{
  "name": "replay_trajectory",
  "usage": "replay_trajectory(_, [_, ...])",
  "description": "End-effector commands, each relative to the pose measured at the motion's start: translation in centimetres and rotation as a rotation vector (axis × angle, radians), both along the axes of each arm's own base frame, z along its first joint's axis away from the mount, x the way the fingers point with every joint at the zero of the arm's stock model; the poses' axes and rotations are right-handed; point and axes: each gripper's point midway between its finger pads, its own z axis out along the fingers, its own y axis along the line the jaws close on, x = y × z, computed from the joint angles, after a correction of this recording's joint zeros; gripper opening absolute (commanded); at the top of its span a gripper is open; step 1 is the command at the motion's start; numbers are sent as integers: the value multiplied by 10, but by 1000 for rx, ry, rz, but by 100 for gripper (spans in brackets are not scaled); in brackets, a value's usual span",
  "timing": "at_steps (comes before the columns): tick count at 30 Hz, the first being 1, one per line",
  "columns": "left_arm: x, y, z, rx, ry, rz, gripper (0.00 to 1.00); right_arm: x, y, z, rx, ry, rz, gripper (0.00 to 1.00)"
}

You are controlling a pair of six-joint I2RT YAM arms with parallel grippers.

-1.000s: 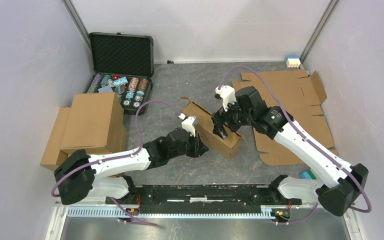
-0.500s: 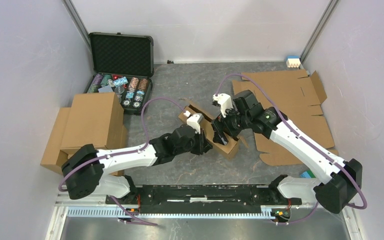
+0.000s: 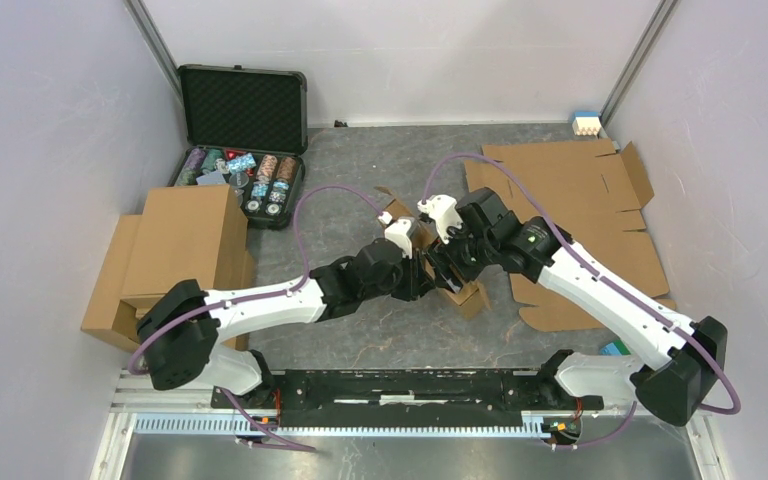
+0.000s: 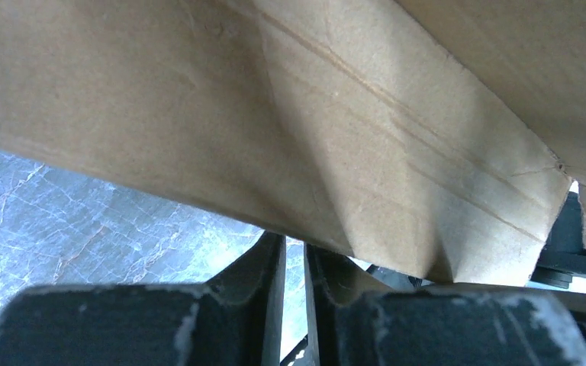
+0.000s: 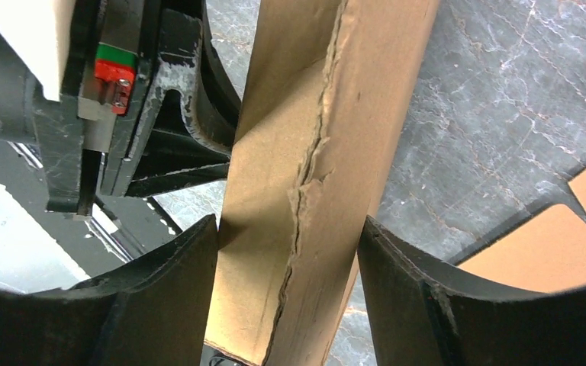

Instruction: Fold the paper box

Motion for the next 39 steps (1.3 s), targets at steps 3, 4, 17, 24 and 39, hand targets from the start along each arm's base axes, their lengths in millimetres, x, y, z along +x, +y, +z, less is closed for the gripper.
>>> replay_trajectory(3, [7,2,42,-41,-91,10,21,18,-16,14,-75,-101,-86,65])
replay_trajectory(4, [6,9,44,-28,-99,17,21,18,-18,15,-78,-107,-91,64])
replay_trajectory(17, [35,130,99,64,-178,123,28,-10,4,26,147,-44,-13,56])
replay_trajectory(24, [57,163,151,66,-407,125,80,-36,23,25,243,97,102,56])
replay_trajectory(39, [85,132,168,53,-531,-137,97,-45,22,19,206,156,155,59])
